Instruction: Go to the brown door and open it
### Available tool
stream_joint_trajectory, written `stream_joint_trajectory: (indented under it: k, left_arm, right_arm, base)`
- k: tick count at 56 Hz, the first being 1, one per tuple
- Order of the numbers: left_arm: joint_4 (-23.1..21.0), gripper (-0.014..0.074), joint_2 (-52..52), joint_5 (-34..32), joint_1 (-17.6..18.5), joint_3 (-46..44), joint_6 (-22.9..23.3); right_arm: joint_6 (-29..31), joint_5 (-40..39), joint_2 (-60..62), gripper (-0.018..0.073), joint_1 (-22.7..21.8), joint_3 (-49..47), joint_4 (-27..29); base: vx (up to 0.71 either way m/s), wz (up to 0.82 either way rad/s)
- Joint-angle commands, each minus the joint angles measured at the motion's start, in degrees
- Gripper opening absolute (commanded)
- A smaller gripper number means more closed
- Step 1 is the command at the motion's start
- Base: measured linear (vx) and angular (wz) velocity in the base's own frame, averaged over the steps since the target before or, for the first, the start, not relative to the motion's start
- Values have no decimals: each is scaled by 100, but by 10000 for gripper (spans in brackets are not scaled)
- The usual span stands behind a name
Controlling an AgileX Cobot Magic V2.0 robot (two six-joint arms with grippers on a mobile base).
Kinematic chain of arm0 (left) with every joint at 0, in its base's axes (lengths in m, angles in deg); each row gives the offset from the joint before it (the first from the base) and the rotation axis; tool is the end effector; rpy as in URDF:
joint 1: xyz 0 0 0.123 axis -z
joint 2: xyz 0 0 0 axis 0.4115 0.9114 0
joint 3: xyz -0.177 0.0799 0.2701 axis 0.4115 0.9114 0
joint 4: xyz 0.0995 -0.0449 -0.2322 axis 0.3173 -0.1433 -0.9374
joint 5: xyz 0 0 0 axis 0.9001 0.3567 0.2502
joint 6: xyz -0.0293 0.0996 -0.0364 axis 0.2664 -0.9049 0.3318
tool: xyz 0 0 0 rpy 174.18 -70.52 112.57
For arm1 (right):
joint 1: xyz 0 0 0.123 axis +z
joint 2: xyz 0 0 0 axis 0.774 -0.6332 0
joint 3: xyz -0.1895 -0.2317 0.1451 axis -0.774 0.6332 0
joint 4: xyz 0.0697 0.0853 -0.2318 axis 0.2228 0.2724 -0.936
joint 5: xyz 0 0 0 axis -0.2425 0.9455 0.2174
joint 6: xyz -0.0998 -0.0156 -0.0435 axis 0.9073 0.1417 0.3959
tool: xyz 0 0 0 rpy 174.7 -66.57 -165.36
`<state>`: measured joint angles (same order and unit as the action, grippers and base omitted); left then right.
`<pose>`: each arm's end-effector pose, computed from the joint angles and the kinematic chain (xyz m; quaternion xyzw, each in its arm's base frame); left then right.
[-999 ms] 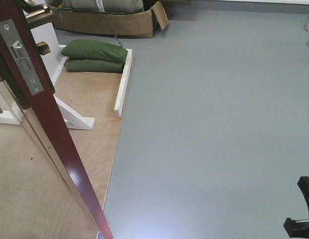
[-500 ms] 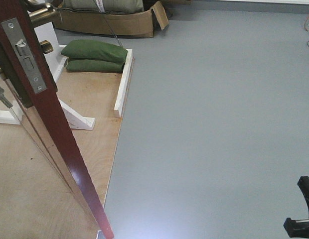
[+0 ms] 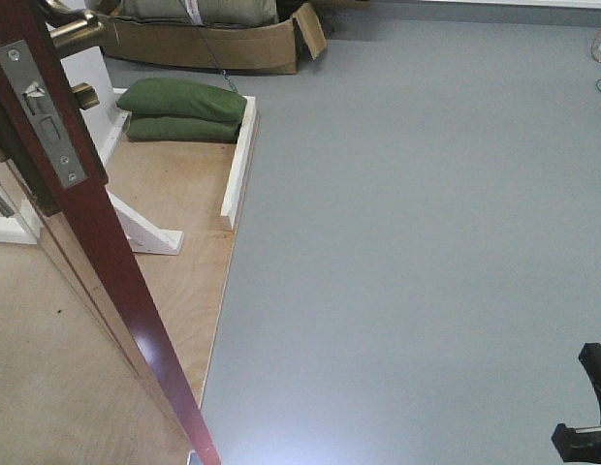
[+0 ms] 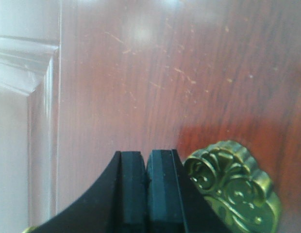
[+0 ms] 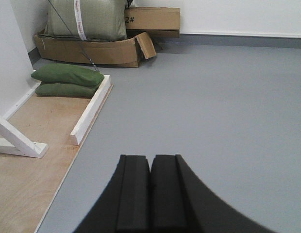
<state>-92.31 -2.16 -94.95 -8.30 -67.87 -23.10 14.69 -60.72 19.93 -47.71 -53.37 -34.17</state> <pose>0.1572 -0.0300 0.4234 -0.0123 0.6584 -0.1231 0.7424 0.0273 0.0043 0.1625 -0.0259 0.8079 0.0280 0.5881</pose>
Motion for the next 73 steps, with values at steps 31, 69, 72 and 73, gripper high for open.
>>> stream_joint_trajectory:
  k: [31,69,72,73]
  left_arm:
    - [33,-6,-12,-276,41,-188,19]
    - [33,-6,-12,-276,41,-188,19]
    - [33,-6,-12,-276,41,-188,19]
    - [33,-6,-12,-276,41,-188,19]
  right_arm:
    - [45,-436,32,0,8,25,-19]
    - [45,-436,32,0,8,25,-19]
    - [45,-436,32,0,8,25,-19]
    - [45,-436,32,0,8,25,-19]
  base:
    - [8,-7]
    - [12,-6]
    - [14,-2]
    - [15,-3]
